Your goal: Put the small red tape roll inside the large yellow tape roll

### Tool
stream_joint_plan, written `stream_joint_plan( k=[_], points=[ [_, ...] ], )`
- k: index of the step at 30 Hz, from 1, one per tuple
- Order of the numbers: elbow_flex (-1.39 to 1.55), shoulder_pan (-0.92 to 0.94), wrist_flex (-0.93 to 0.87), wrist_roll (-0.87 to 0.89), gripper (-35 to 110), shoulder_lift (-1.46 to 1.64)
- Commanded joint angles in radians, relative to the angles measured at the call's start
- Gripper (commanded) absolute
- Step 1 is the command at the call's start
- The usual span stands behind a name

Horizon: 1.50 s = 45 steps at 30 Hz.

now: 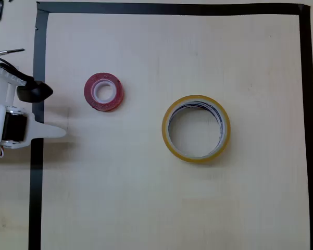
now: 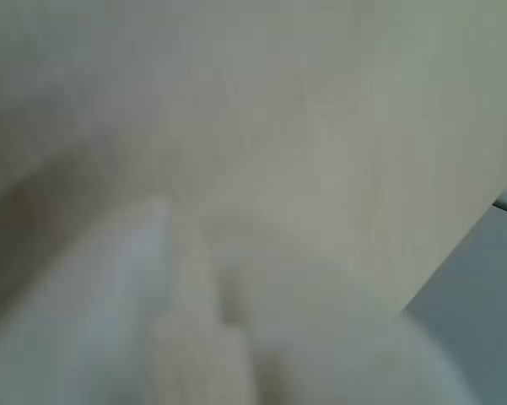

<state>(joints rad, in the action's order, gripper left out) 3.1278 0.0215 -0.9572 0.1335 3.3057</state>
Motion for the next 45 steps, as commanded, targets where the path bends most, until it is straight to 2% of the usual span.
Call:
stream_joint_plan(
  k=[1, 16, 21, 28, 35, 40, 45],
  points=[
    [-0.040, 0.005, 0.006, 0.005, 1, 0.028],
    [-0.288, -0.002, -0.140, 0.009, 7, 0.020],
    [-0.451, -0.060, -0.120, 0.011, 8, -0.290],
    [-0.635, -0.275, -0.135, 0.032, 12, -0.747],
    [-0.704, -0.388, -0.156, 0.012, 17, -0.834],
    [-0.723, -0.402, -0.107, -0.037, 20, -0.922],
    [-0.854, -0.385, -0.069, -0.038, 19, -1.164]
  ],
)
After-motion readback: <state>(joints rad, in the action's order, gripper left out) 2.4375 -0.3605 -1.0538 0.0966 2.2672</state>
